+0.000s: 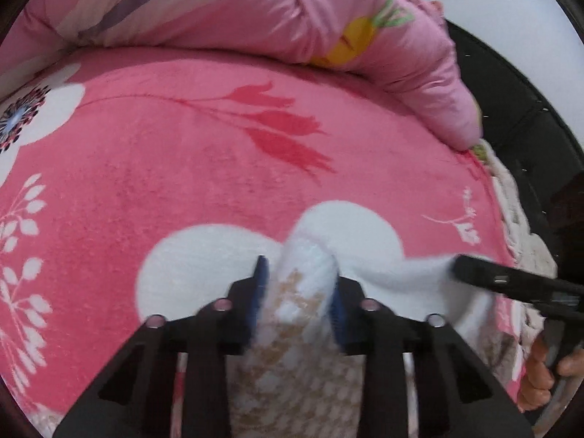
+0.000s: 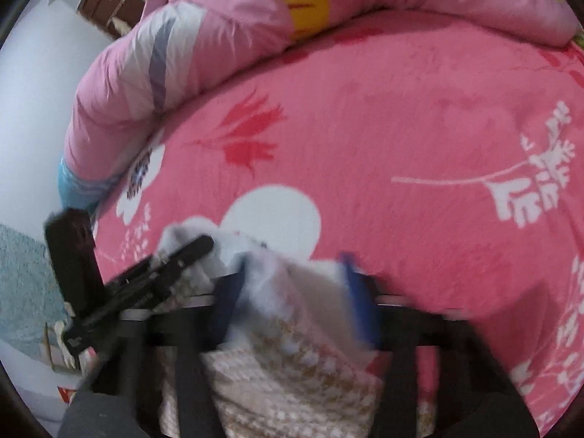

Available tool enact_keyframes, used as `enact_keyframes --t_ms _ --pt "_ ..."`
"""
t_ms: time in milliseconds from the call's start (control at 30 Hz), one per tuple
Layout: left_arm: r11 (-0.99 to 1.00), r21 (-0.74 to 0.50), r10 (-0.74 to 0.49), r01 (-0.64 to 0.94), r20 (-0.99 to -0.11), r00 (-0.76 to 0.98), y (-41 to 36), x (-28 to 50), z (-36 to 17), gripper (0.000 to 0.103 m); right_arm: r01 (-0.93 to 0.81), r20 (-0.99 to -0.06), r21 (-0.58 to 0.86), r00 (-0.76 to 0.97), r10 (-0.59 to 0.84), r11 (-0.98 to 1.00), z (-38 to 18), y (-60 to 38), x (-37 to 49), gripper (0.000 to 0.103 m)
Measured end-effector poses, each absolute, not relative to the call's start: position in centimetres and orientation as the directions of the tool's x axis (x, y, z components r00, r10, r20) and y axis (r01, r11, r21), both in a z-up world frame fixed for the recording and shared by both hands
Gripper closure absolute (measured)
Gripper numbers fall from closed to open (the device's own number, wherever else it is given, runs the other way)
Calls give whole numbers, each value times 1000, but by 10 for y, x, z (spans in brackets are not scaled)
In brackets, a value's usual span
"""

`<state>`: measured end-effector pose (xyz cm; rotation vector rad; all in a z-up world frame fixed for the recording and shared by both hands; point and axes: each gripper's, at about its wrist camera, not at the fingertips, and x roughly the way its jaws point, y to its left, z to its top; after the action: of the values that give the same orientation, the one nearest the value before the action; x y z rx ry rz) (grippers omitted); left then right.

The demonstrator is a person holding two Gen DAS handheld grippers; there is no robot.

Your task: Fold large clothes

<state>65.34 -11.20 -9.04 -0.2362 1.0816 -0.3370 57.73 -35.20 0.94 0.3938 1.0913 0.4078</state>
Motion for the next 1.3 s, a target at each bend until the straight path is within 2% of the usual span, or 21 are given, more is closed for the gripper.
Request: enact_keyframes --t_ms 33,133,300,433,633,733,767,800,833,900,967,1067,1133,1200,1300 --pt "917 -362 -398 167 -808 434 -110 648 -85 85 -132 -764 491 411 498 861 12 -352 575 92" --pt "900 -376 -437 222 -775 458 -108 633 -65 90 -182 -748 445 463 476 877 31 -350 554 94" --pt "887 -329 -456 324 -739 496 -107 593 -23 91 -270 -718 385 513 470 882 60 -349 507 94" --pt "867 -260 -465 425 -727 505 -106 542 3 91 -337 -718 284 546 432 898 69 -341 459 94" --pt "855 -169 -426 491 -769 477 -106 470 -14 87 -389 -772 175 516 371 904 30 -325 398 93" --pt "858 -191 -425 477 -786 450 -100 451 -35 83 -402 -807 158 473 353 902 19 -328 380 92" --pt "858 -198 -431 475 -780 453 -97 446 -39 83 -410 -808 163 466 360 897 24 -330 375 89" --pt "858 -204 -436 472 -776 457 -95 444 -41 83 -420 -802 173 465 375 891 31 -332 370 77" --pt "855 -216 -447 471 -769 458 -92 442 -42 83 -442 -770 204 478 422 873 47 -335 365 60" --pt "849 -238 -465 471 -760 454 -89 443 -42 83 -482 -718 261 483 502 837 72 -333 366 49" --pt "846 -246 -472 474 -758 449 -88 443 -43 83 -487 -684 313 480 549 816 85 -326 380 49" --pt "839 -238 -476 489 -755 450 -85 437 -41 82 -479 -697 316 469 543 819 79 -298 412 50" --pt "834 -249 -487 493 -753 443 -78 428 -39 80 -468 -754 289 426 500 835 50 -275 436 61" --pt "833 -249 -487 494 -753 443 -68 418 -36 79 -453 -806 283 365 466 845 14 -264 444 64" --pt "833 -242 -485 497 -752 447 -48 404 -29 75 -474 -783 261 405 472 841 -4 -273 418 64"
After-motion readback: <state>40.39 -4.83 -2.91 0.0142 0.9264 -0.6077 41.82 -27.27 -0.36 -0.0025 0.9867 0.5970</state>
